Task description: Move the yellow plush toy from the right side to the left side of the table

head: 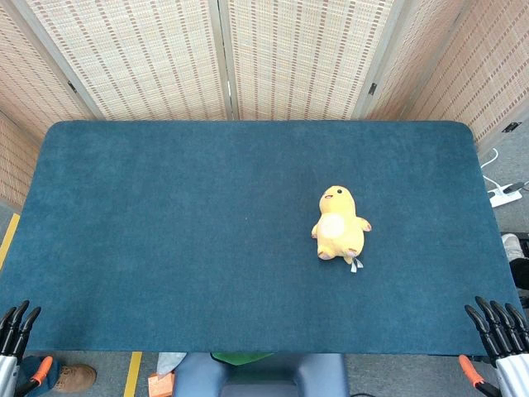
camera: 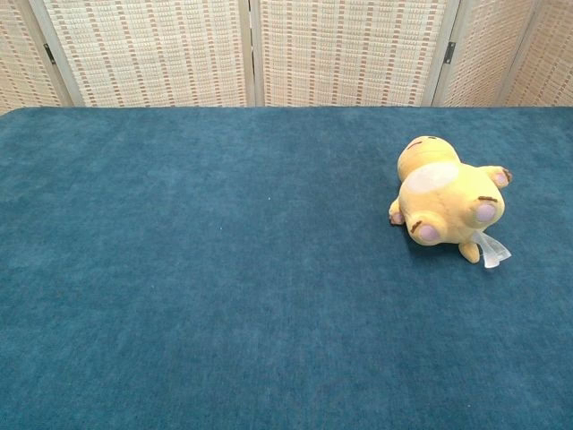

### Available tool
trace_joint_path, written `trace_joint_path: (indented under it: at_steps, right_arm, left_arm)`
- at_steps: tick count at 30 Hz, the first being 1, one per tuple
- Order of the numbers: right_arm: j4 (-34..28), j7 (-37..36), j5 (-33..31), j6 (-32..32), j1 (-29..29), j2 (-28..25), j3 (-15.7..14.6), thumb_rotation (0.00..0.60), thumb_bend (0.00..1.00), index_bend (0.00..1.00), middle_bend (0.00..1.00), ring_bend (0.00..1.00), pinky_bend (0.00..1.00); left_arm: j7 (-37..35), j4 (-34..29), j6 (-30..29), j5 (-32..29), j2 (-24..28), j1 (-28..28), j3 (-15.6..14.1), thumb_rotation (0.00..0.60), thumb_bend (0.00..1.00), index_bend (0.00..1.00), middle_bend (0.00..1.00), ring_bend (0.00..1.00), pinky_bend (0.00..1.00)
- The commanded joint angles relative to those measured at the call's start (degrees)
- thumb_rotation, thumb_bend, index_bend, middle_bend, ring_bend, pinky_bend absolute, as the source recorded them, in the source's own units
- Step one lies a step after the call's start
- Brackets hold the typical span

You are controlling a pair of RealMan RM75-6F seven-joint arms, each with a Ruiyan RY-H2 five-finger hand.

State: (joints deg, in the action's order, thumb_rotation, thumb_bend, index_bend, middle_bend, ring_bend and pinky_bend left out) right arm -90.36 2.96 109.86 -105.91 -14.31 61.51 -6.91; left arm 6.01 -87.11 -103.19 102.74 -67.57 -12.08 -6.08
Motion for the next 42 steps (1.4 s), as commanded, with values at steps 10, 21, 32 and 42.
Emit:
trace_joint_path:
  at_steps: [10,21,32,42]
  right_arm:
    - [-2.9,0.8,-2.5,10.9,8.3,0.7,3.9,0.6,0.27,0.0,0.0,0.0,0.0]
    - [-9.9,8.4,-21.1,44.0,30.2,6.3,14.7,0.6,0.19,0.0,0.0,0.0,0.0]
    - [-0.6,18.4,-38.0,56.0,41.7,17.4,19.3,0.6,0.19,0.0,0.0,0.0,0.0]
    - [10.3,23.0,-47.1,60.5,48.1,25.0,18.4,0.6,0.26,0.0,0.0,0.0,0.01]
  left_arm:
    - [1.1,-1.0,1.2,-1.1,0.0,0.6,0.7,0.6,0.31,0.0,0.03,0.07,0.16]
    - [0.6,-2.3,5.8,-6.4,0.5,2.6,2.7,0.6,0.31,0.0,0.03,0.06,0.16]
    - [-1.7,-2.1,9.0,-10.5,1.0,4.0,4.0,0.6,0.31,0.0,0.03,0.06,0.16]
    - [-2.4,-2.5,11.2,-12.5,1.5,5.0,4.4,0.6,0.31,0.01,0.03,0.06,0.16]
